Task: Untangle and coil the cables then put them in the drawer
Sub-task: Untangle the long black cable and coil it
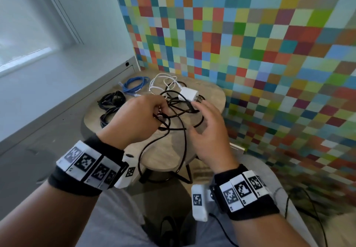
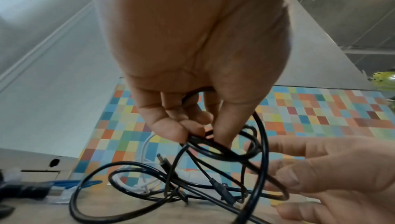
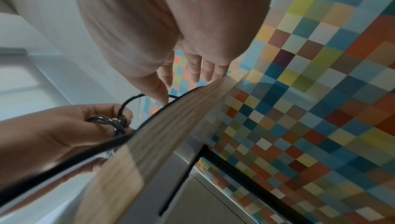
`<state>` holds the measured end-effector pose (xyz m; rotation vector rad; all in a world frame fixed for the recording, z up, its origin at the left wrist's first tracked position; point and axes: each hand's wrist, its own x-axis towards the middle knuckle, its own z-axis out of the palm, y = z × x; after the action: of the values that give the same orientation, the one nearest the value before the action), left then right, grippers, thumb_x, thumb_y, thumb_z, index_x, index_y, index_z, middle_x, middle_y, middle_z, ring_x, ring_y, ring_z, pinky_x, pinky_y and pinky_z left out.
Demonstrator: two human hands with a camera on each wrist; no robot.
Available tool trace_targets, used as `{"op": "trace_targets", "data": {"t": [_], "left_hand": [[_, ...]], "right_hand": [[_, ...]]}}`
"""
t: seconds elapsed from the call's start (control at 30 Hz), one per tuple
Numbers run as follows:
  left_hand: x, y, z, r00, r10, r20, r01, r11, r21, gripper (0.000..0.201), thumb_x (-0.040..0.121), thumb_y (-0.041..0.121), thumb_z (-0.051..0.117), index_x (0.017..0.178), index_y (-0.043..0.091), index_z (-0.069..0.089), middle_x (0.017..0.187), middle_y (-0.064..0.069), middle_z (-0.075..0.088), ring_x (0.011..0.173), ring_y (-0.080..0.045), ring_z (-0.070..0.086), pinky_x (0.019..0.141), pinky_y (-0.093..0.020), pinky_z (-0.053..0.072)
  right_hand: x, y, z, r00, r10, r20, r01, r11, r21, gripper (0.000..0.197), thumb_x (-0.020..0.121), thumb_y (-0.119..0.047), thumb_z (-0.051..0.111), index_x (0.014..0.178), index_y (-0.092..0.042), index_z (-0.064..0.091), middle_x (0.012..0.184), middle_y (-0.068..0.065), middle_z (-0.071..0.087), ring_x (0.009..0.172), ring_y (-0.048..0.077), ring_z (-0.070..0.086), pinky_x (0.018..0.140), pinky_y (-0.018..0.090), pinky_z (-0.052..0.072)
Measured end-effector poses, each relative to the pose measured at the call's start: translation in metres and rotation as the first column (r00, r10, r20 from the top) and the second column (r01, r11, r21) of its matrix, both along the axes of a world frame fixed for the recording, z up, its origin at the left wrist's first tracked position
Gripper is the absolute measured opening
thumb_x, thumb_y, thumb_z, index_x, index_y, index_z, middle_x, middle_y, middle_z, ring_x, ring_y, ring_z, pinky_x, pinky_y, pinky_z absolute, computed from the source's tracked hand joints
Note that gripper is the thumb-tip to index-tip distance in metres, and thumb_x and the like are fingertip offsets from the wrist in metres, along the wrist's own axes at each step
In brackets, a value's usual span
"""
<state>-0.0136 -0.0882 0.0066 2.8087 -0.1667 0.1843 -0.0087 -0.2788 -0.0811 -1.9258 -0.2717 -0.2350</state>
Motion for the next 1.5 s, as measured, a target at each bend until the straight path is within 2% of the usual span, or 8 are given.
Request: {"op": "trace_targets", "data": {"t": [0.27, 0.5, 0.73, 0.93, 1.1, 1.2, 1.33, 1.5], "left_hand": [[0.001, 0.025, 0.005, 0.967, 0.191, 0.170, -0.082, 0.863, -0.499, 0.027, 0.088, 0.008, 0.068, 0.085, 0.035, 0.060, 0.093, 0.003, 0.065, 0.077, -0.015, 0.060, 0.070, -0.030, 0.045], [0.004, 0.025, 0.021, 0.902, 0.184, 0.391, 0.166, 0.688, -0.707, 0.040, 0.086, -0.012, 0.062, 0.087, 0.028, 0.058, 0.085, 0.012, 0.068, 0.092, -0.024, 0.072, 0.080, -0.041, 0.056], [0.008, 0.021, 0.022, 0.897, 0.219, 0.384, 0.301, 0.334, -0.893, 0.027, 0.091, -0.013, 0.061, 0.088, 0.013, 0.055, 0.087, 0.007, 0.064, 0.081, -0.018, 0.067, 0.094, -0.053, 0.057], [0.005, 0.036, 0.015, 0.903, 0.249, 0.351, 0.186, 0.511, -0.839, 0.027, 0.086, -0.007, 0.067, 0.088, 0.019, 0.059, 0.090, -0.003, 0.065, 0.089, -0.028, 0.070, 0.087, -0.050, 0.058], [-0.016, 0.059, 0.002, 0.925, 0.255, 0.283, 0.145, 0.451, -0.881, 0.036, 0.083, -0.015, 0.071, 0.083, 0.021, 0.063, 0.082, 0.004, 0.069, 0.087, -0.026, 0.072, 0.085, -0.048, 0.057], [-0.033, 0.079, -0.007, 0.926, 0.280, 0.255, 0.138, 0.378, -0.915, 0.039, 0.080, -0.018, 0.069, 0.080, 0.021, 0.063, 0.081, 0.002, 0.068, 0.078, -0.017, 0.070, 0.081, -0.035, 0.059], [-0.048, 0.082, -0.025, 0.921, 0.326, 0.213, 0.168, 0.160, -0.973, 0.037, 0.076, -0.019, 0.061, 0.077, 0.018, 0.061, 0.081, 0.003, 0.065, 0.076, -0.013, 0.068, 0.085, -0.035, 0.057], [-0.057, 0.068, -0.041, 0.935, 0.287, 0.207, 0.226, -0.037, -0.973, 0.034, 0.076, -0.020, 0.057, 0.078, 0.014, 0.059, 0.087, -0.001, 0.063, 0.082, -0.013, 0.066, 0.096, -0.038, 0.056]], "right_hand": [[-0.005, 0.000, 0.007, 0.991, -0.016, -0.134, 0.043, 0.980, 0.197, 0.061, 0.103, -0.034, 0.061, 0.154, -0.049, 0.032, 0.160, -0.017, 0.038, 0.146, 0.002, 0.036, 0.122, 0.043, 0.036], [-0.004, 0.005, 0.003, 0.992, 0.048, -0.113, -0.038, 0.995, 0.091, 0.067, 0.098, -0.023, 0.068, 0.154, -0.044, 0.037, 0.155, -0.024, 0.037, 0.138, 0.002, 0.045, 0.118, 0.035, 0.041], [0.000, 0.006, -0.001, 0.996, 0.014, -0.089, -0.014, 1.000, -0.003, 0.048, 0.097, -0.028, 0.069, 0.144, -0.028, 0.057, 0.148, -0.013, 0.045, 0.126, 0.000, 0.053, 0.115, 0.034, 0.046], [-0.002, 0.006, 0.004, 0.987, 0.034, -0.158, -0.057, 0.988, -0.143, 0.045, 0.103, -0.044, 0.057, 0.146, -0.032, 0.057, 0.165, -0.016, 0.028, 0.153, 0.005, 0.022, 0.128, 0.038, 0.021], [0.005, 0.004, -0.002, 0.977, -0.014, -0.212, -0.084, 0.890, -0.448, 0.048, 0.103, -0.055, 0.048, 0.148, -0.039, 0.052, 0.173, -0.011, 0.013, 0.160, 0.010, -0.005, 0.125, 0.061, -0.013], [0.009, 0.001, -0.003, 0.975, -0.059, -0.213, -0.048, 0.883, -0.467, 0.059, 0.104, -0.052, 0.048, 0.159, -0.032, 0.037, 0.174, -0.009, 0.009, 0.159, 0.010, -0.012, 0.123, 0.062, -0.017], [0.004, 0.007, -0.001, 0.994, -0.078, -0.074, 0.048, 0.938, -0.344, 0.033, 0.102, -0.034, 0.056, 0.134, -0.042, 0.058, 0.167, -0.007, 0.030, 0.160, 0.015, 0.006, 0.123, 0.066, -0.015], [-0.006, 0.021, -0.001, 0.987, 0.158, 0.021, -0.131, 0.877, -0.462, 0.035, 0.102, -0.026, 0.057, 0.124, -0.052, 0.066, 0.170, -0.012, 0.021, 0.160, 0.014, -0.001, 0.113, 0.042, -0.035]]}}
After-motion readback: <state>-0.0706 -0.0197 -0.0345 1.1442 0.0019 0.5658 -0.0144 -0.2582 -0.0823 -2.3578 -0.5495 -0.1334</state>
